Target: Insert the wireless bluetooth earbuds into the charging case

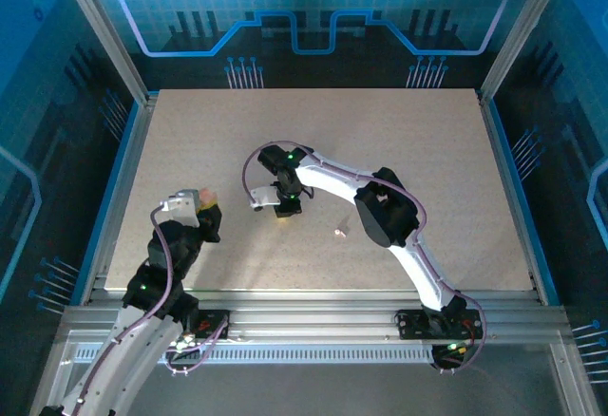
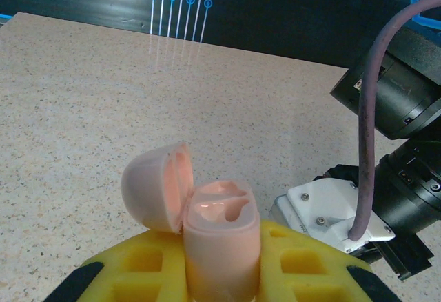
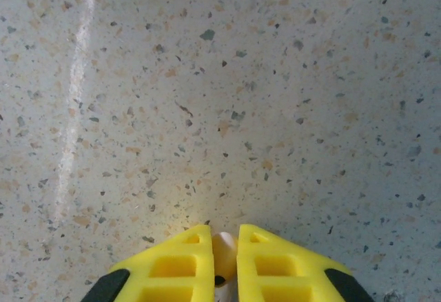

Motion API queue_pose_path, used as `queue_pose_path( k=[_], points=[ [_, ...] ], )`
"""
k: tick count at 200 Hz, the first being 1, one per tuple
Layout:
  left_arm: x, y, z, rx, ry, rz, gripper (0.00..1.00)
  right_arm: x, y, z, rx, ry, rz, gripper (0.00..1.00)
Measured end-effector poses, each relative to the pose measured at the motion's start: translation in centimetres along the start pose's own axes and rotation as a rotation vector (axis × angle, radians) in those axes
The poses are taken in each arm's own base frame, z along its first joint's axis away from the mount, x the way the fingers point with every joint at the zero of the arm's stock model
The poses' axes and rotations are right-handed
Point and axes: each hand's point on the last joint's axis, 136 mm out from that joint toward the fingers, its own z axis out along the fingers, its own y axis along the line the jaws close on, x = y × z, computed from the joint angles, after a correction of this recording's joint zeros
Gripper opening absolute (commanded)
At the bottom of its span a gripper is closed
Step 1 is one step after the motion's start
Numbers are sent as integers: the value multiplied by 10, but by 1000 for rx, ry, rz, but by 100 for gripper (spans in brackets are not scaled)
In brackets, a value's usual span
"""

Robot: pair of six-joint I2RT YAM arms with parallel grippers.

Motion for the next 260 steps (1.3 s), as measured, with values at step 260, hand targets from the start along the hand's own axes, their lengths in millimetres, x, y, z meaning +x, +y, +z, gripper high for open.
queue_pose_path(
  k=[260],
  points=[
    [15,-128,49,618,-17,179,13,-15,36,-222,262,-819,569,4]
  ],
)
